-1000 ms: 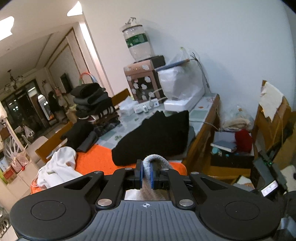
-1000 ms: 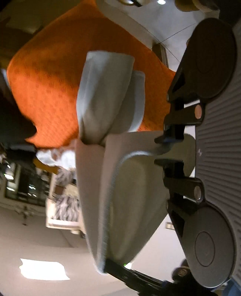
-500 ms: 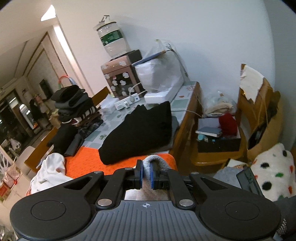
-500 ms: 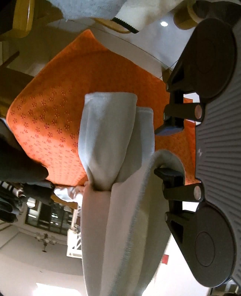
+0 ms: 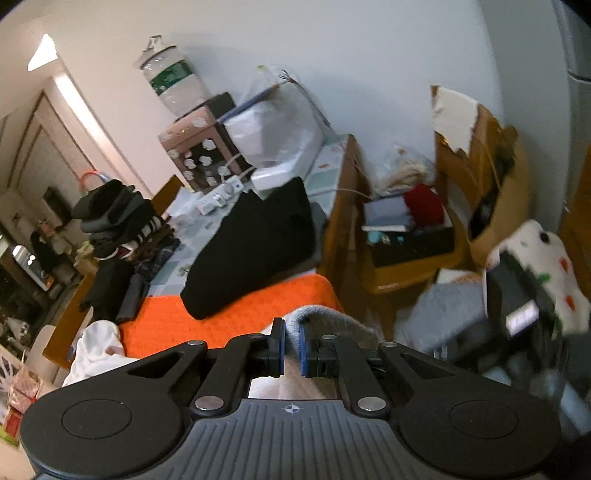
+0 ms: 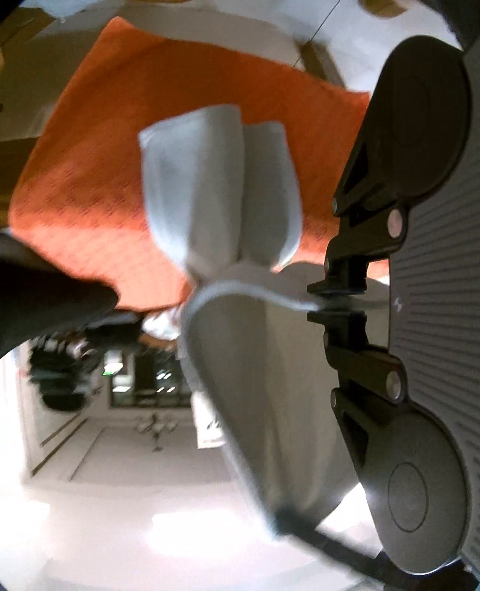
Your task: Fold clothes
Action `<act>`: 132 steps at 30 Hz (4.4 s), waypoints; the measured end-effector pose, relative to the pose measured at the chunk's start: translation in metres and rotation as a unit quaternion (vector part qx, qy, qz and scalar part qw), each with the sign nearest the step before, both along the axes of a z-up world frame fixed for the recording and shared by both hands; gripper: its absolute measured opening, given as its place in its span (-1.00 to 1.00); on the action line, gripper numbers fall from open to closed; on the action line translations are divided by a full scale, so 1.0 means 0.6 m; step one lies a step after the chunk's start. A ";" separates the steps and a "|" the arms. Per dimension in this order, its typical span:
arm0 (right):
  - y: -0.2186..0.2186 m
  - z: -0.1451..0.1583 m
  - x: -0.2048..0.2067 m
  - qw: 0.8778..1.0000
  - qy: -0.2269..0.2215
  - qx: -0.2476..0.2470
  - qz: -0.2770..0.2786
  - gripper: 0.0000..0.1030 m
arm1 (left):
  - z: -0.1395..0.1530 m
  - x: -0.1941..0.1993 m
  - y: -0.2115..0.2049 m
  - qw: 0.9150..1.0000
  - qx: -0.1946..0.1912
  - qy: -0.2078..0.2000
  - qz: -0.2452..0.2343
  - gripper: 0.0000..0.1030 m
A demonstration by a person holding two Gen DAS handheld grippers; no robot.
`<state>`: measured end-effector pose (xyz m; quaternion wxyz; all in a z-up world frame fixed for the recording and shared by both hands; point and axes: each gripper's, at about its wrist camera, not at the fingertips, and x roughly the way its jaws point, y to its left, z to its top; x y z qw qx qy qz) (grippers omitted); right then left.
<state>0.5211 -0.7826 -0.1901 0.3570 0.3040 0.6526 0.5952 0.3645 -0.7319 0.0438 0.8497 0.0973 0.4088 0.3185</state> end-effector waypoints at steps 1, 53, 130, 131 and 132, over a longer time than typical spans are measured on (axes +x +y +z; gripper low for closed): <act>-0.002 0.009 0.000 1.000 0.002 0.009 -0.006 -0.82 | -0.003 -0.006 0.000 1.000 -0.002 0.004 -0.002 -0.81; -0.123 0.040 -0.125 0.970 0.137 -0.031 -0.200 -0.17 | -0.143 -0.174 -0.064 0.987 0.093 0.023 -0.128 -0.89; 0.039 0.152 -0.015 0.972 0.226 -0.062 -0.023 -0.89 | -0.301 -0.137 -0.071 0.884 -0.081 -0.276 0.369 0.25; 0.039 0.151 -0.013 0.971 0.230 -0.061 -0.023 -0.89 | -0.309 -0.140 -0.066 0.880 -0.081 -0.274 0.379 0.25; 0.038 0.150 -0.010 0.970 0.233 -0.060 -0.023 -0.89 | -0.317 -0.142 -0.060 0.876 -0.081 -0.273 0.389 0.23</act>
